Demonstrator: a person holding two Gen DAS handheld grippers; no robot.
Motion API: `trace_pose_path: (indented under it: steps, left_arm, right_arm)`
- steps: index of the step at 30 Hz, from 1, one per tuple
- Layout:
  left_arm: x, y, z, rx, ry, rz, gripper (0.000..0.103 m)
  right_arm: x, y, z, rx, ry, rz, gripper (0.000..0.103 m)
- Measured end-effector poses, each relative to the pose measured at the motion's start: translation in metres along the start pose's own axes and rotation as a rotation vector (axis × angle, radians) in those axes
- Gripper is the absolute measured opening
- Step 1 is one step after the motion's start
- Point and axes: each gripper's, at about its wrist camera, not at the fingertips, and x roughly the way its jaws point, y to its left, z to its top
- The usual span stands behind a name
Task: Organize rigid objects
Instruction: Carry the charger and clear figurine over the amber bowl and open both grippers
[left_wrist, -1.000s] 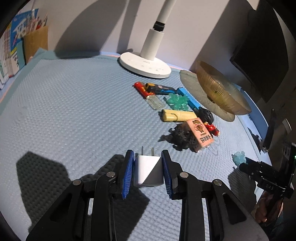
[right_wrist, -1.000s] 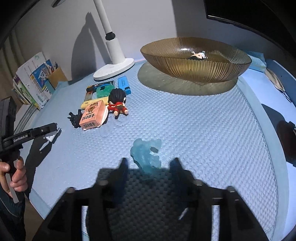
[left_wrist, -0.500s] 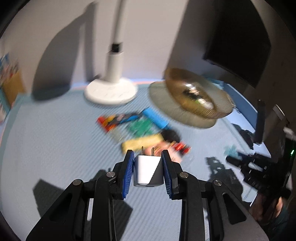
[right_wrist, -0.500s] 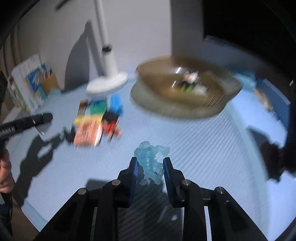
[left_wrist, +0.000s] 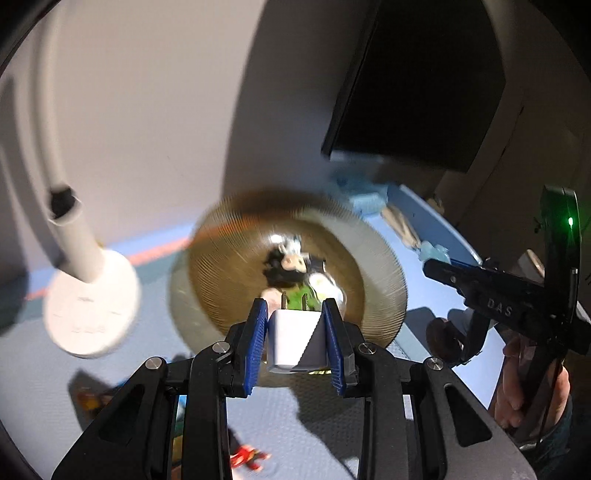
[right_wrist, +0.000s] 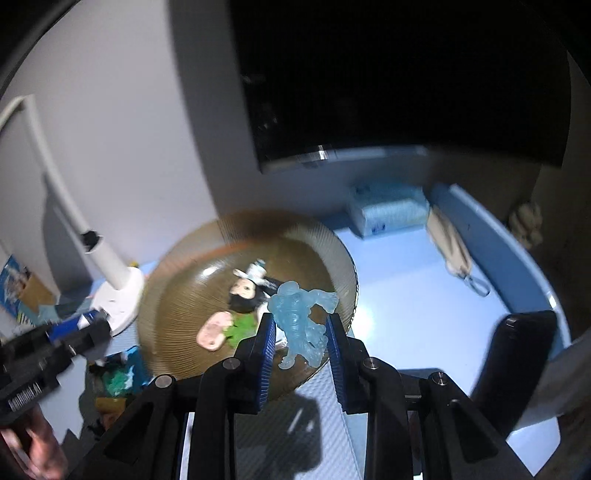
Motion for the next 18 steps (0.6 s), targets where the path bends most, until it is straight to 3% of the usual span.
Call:
trace_pose_path:
  steps: [6,12,13,15,18]
  left_arm:
    - [0.052,-0.003,-0.015,-0.008,0.09,-0.007,0.027]
    - [0.063,-0.009,-0.015,0.003,0.108,-0.008,0.028]
    - [0.061,-0.009,-0.014,0.003,0.1,-0.01,0.032]
    - [0.053,-0.008,-0.011,-0.013,0.075,-0.014,0.058]
    - [0.029,-0.002,-0.007,-0.026,0.014,-0.016,0.064]
  right_arm:
    - [0.044,-0.01,-0.002,0.01,0.114,-0.025,0.027]
    - [0.058,-0.011,-0.003,-0.006,0.134,-0.091,0.027]
    - [0.058,-0.012,-0.002,0.0,0.137,-0.088,0.033]
    - [0.055,-0.016,0.0,0.029,0.128,-0.056,0.048]
    - [0.039,-0.019,-0.001,0.054,0.07,-0.054,0.051]
